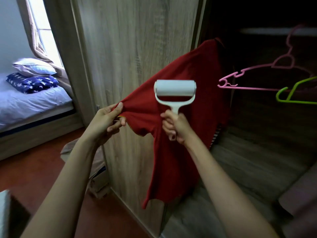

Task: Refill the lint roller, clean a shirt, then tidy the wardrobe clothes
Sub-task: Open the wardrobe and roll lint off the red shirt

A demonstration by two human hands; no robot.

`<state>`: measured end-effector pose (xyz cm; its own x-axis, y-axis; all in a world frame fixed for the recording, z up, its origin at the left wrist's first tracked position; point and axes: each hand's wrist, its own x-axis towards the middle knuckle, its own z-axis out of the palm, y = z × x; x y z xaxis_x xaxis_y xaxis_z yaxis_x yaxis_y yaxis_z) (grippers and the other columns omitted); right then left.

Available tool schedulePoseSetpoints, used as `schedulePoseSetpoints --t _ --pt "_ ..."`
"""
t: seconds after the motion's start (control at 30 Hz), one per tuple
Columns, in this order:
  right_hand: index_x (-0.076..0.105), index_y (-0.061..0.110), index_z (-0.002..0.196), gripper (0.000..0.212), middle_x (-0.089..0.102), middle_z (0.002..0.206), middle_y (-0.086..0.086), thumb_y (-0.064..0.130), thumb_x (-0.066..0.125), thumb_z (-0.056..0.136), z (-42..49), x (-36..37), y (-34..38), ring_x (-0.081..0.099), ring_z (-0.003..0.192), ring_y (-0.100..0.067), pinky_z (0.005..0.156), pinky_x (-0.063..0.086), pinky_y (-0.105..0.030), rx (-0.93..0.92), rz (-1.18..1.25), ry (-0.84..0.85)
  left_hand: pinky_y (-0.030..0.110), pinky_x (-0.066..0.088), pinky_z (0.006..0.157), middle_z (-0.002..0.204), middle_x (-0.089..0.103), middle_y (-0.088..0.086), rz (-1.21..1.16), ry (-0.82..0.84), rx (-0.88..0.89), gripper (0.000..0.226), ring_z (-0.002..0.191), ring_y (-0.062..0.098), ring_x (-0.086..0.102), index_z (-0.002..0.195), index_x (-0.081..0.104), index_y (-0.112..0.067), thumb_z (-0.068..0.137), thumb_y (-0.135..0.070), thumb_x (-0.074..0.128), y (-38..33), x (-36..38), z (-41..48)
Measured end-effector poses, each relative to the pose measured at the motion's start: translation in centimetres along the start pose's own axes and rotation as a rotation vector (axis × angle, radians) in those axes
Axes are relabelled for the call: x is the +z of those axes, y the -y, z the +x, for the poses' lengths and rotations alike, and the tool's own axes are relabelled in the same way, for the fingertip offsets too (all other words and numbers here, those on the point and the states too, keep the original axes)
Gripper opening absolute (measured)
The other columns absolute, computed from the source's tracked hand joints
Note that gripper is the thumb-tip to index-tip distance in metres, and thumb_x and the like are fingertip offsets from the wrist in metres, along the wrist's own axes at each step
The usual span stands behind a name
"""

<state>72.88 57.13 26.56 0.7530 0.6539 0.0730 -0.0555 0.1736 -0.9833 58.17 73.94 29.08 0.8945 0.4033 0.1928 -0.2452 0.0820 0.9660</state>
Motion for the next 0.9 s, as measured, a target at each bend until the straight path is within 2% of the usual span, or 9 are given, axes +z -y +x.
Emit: schedulePoseSetpoints --t 0.07,0.13,0.27,0.37,0.53,0.63,0.7,0.77,0.9 --pt "0.048 0.009 0.059 0.033 0.024 0.033 0.005 0.015 0.048 0.091 -1.2 -0.4 -4.2 0.020 0.023 -0.007 0.038 0.009 -0.019 0.083 -0.127 -0.027 0.010 0.019 0.029 0.054 0.055 0.004 0.021 0.008 0.005 0.024 0.025 0.000 0.023 0.098 0.059 -0.012 0.101 -0.029 0.043 0.1 -0.2 0.0" --pt "0.046 0.013 0.053 0.035 0.023 0.033 0.004 0.012 0.050 0.087 -3.0 -0.5 -7.3 0.020 0.023 -0.009 0.040 0.009 -0.021 0.145 -0.163 0.024 0.011 0.019 0.030 0.054 0.055 0.004 0.025 0.004 0.009 0.024 0.025 0.000 0.023 0.099 0.060 -0.012 0.101 -0.029 0.042 0.2 -0.3 -0.1" --pt "0.042 0.011 0.055 0.037 0.022 0.031 0.006 0.005 0.045 0.092 -0.9 0.3 -1.5 0.019 0.023 -0.007 0.036 0.010 -0.016 0.051 -0.100 0.051 0.012 0.016 0.031 0.052 0.053 0.002 0.035 -0.003 0.022 0.024 0.024 0.000 0.022 0.094 0.060 -0.015 0.102 -0.028 0.041 -0.1 -0.2 0.1" --pt "0.034 0.018 0.041 0.053 0.018 0.031 0.006 0.005 0.043 0.092 0.4 -0.2 1.2 0.016 0.023 -0.007 0.035 0.008 -0.017 -0.010 0.019 0.040 0.012 0.015 0.032 0.051 0.052 0.000 0.026 -0.020 0.049 0.025 0.025 0.000 0.022 0.088 0.057 -0.015 0.102 -0.027 0.041 -0.6 -0.2 0.4" --pt "0.030 0.021 0.038 0.052 0.019 0.030 0.005 0.009 0.048 0.085 -3.3 -3.7 -7.2 0.017 0.022 -0.007 0.036 0.004 -0.019 0.175 0.038 0.144 0.014 0.014 0.033 0.049 0.051 -0.001 0.029 -0.019 0.075 0.027 0.025 0.000 0.022 0.084 0.057 -0.017 0.103 -0.026 0.040 -0.6 -0.3 0.2" --pt "0.034 0.023 0.032 0.049 0.021 0.026 0.007 0.009 0.050 0.076 -1.8 -4.5 -3.0 0.019 0.020 -0.005 0.030 0.011 -0.013 0.127 0.179 0.222 0.017 0.012 0.035 0.048 0.050 -0.002 0.042 -0.020 0.089 0.026 0.026 0.000 0.022 0.087 0.057 -0.014 0.103 -0.026 0.040 -0.6 -0.3 0.3" --pt "0.033 0.023 0.030 0.049 0.023 0.025 0.007 0.012 0.045 0.077 -0.1 -5.4 1.6 0.020 0.020 -0.004 0.032 0.008 -0.015 0.068 0.263 0.268 0.017 0.012 0.035 0.049 0.050 -0.001 0.039 -0.025 0.098 0.025 0.026 0.000 0.022 0.088 0.058 -0.014 0.103 -0.026 0.041 -0.8 -0.3 0.4" --pt "0.030 0.024 0.033 0.047 0.023 0.025 0.007 0.017 0.052 0.074 0.8 -6.6 3.0 0.020 0.021 -0.005 0.035 0.006 -0.018 0.040 0.317 0.344 0.015 0.014 0.033 0.050 0.051 0.001 0.039 -0.027 0.105 0.025 0.026 0.000 0.022 0.088 0.059 -0.014 0.102 -0.026 0.041 -0.9 -0.3 0.4" --pt "0.025 0.023 0.036 0.055 0.016 0.029 0.004 0.021 0.075 0.059 -0.5 -8.0 -2.6 0.014 0.024 -0.009 0.034 0.009 -0.016 0.172 0.345 0.461 0.015 0.014 0.033 0.050 0.050 0.002 0.042 -0.024 0.120 0.027 0.026 0.001 0.022 0.086 0.059 -0.015 0.102 -0.027 0.041 -0.9 -0.3 0.2"
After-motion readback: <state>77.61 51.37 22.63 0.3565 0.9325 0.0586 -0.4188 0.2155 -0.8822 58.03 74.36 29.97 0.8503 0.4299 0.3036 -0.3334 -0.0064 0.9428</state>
